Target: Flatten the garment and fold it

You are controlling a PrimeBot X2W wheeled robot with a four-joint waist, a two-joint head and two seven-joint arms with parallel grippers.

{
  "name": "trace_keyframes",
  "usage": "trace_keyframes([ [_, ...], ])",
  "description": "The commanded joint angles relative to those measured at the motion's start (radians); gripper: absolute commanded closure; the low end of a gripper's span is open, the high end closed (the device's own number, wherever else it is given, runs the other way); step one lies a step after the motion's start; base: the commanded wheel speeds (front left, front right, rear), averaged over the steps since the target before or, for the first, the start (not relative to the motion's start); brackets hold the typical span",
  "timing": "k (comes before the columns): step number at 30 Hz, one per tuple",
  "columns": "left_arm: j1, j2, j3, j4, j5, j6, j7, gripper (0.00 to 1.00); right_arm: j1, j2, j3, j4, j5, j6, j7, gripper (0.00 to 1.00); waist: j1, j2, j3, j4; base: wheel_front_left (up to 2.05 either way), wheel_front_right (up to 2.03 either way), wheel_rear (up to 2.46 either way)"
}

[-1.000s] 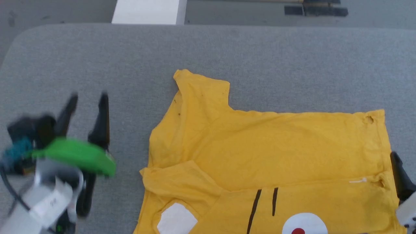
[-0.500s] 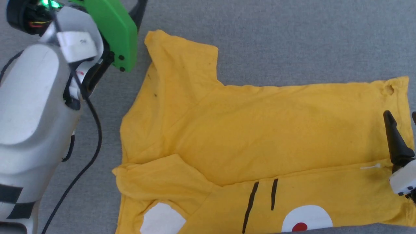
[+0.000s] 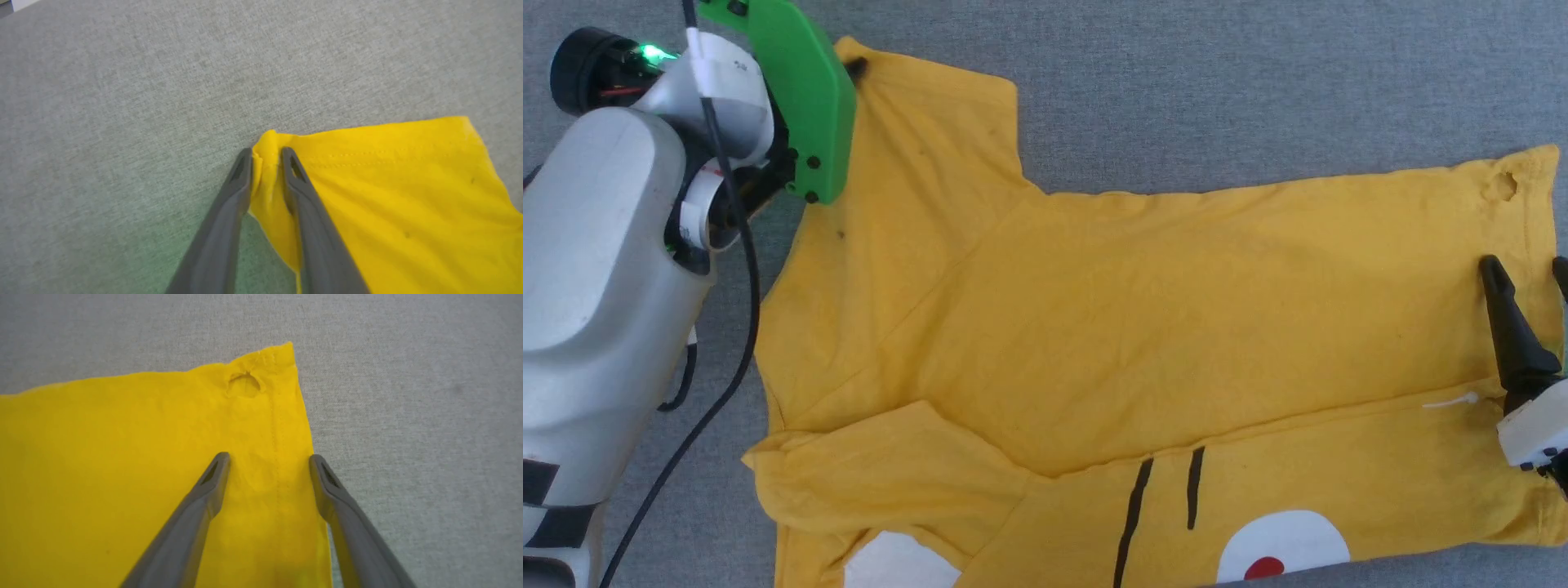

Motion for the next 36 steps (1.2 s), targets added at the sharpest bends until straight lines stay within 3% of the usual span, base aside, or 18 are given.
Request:
trace_keyframes([
  [1,0.036,0.007,-0.009,0.020,0.004,0.012,-0.004,1.00,-0.023,-0.007,0.006,0.000,0.006,-0.002,-0.006,0.00,-0.0001,-0.0001,-0.003,0.002,0.00,0.00,0.00],
  [9,0.073,-0.005,0.007,0.031,0.009,0.010,-0.123,1.00,-0.119,-0.083,0.007,-0.034,0.003,-0.002,0.008,0.00,-0.0001,-0.0001,-0.069,0.030,0.00,0.00,0.00],
  [18,0.091,-0.028,-0.004,0.045,-0.001,-0.003,-0.163,1.00,-0.296,-0.208,0.035,0.054,0.054,-0.002,0.213,0.00,-0.0001,-0.0001,-0.110,0.065,0.00,0.00,0.00],
  [23,0.087,-0.042,-0.013,0.042,0.000,-0.004,-0.174,1.00,-0.318,-0.236,0.032,0.134,0.064,-0.002,0.320,0.00,-0.0001,-0.0001,-0.094,0.085,0.00,0.00,0.00],
  [32,0.080,-0.044,-0.018,0.044,0.000,-0.003,-0.179,1.00,-0.281,-0.224,0.005,0.187,0.068,-0.002,0.425,0.00,-0.0001,-0.0001,-0.069,0.100,0.00,0.00,0.00],
  [33,0.079,-0.044,-0.018,0.044,0.000,-0.003,-0.179,1.00,-0.279,-0.220,0.000,0.193,0.067,-0.002,0.433,0.14,-0.0001,-0.0001,-0.067,0.100,0.00,0.00,0.00],
  [35,0.077,-0.044,-0.018,0.044,0.000,-0.001,-0.180,1.00,-0.275,-0.210,-0.017,0.203,0.055,-0.002,0.452,1.00,-0.0001,-0.0001,-0.062,0.100,0.00,0.00,0.00],
  [36,0.075,-0.043,-0.018,0.044,0.000,0.000,-0.180,1.00,-0.274,-0.203,-0.022,0.204,0.048,-0.002,0.463,1.00,-0.0001,-0.0001,-0.059,0.100,0.00,0.00,0.00],
])
